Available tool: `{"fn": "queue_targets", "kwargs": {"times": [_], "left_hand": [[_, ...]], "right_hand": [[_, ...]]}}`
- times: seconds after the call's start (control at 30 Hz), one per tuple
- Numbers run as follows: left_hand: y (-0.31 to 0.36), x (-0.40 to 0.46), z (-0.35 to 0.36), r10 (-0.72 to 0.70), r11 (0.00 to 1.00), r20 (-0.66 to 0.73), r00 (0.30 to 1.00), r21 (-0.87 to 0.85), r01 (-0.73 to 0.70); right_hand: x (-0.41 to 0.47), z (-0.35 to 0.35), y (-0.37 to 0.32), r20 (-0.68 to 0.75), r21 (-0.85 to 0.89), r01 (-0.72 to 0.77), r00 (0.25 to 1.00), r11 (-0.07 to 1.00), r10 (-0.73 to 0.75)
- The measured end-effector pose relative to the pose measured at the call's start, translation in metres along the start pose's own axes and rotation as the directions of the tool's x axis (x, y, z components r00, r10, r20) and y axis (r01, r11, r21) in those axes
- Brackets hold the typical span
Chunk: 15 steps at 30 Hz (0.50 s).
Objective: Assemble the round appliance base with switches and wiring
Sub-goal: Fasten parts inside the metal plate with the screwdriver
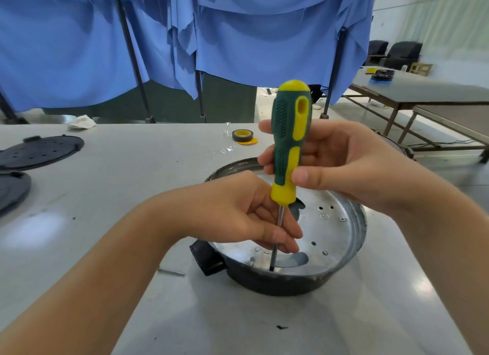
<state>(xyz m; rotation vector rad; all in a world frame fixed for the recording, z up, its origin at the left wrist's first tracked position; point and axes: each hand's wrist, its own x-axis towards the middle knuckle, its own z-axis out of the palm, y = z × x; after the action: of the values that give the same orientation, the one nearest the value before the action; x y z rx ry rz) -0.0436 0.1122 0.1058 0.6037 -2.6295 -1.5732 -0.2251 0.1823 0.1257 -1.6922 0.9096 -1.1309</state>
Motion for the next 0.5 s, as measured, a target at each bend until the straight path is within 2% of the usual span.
{"fn": "queue_targets", "kwargs": {"times": [0.1, 0.2, 0.37, 0.43, 0.5], "left_hand": [[-0.001, -0.001, 0.0, 0.014, 1.0, 0.042, 0.999, 0.001, -0.014], [0.001, -0.003, -0.001, 0.036, 0.999, 0.047, 0.998, 0.006, -0.037], [0.003, -0.001, -0.002, 0.066, 0.992, -0.128, 0.99, 0.119, -0.051], [0.002, 0.003, 0.002, 0.078, 0.983, -0.19, 0.979, 0.18, -0.043], [-0.001, 0.005, 0.003, 0.082, 0.983, -0.209, 0.975, 0.175, -0.045]], "right_hand": [[0.0, 0.004, -0.004, -0.096, -0.08, 0.014, 0.995, 0.997, -0.022], [0.0, 0.013, -0.008, -0.133, -0.181, 0.038, 0.989, 0.983, -0.062], [0.004, 0.031, -0.003, -0.33, -0.477, -0.015, 0.93, 0.879, -0.163], [0.005, 0.036, -0.001, -0.393, -0.531, -0.041, 0.897, 0.847, -0.202], [0.006, 0.035, -0.001, -0.405, -0.548, -0.084, 0.897, 0.832, -0.176]]}}
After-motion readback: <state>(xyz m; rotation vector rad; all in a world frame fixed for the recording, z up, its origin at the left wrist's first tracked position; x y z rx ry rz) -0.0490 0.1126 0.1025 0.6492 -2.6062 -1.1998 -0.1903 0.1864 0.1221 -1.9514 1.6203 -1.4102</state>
